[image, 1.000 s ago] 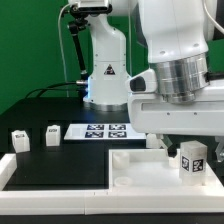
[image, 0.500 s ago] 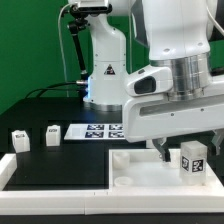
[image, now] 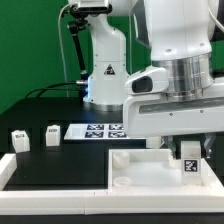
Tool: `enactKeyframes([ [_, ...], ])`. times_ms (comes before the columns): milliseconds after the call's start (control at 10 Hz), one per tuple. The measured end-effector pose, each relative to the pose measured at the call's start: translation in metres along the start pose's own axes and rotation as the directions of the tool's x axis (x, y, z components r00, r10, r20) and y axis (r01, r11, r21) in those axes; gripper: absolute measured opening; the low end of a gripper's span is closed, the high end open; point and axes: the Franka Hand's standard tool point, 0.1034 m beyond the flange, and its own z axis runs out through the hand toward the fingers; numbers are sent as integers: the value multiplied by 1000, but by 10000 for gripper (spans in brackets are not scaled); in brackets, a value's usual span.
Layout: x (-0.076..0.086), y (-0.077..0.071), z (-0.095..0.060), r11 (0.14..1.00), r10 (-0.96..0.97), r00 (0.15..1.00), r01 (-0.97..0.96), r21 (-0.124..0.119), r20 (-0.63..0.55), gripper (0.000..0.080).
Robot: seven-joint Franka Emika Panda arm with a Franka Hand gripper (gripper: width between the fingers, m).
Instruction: Assemble square table
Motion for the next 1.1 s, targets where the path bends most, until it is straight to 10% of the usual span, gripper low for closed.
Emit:
enactKeyframes([
  [400, -1, -4, -1, 893, 449, 893, -449, 3, 17, 291],
  [1100, 3, -10, 1, 332, 938, 333, -943, 26, 98, 291],
])
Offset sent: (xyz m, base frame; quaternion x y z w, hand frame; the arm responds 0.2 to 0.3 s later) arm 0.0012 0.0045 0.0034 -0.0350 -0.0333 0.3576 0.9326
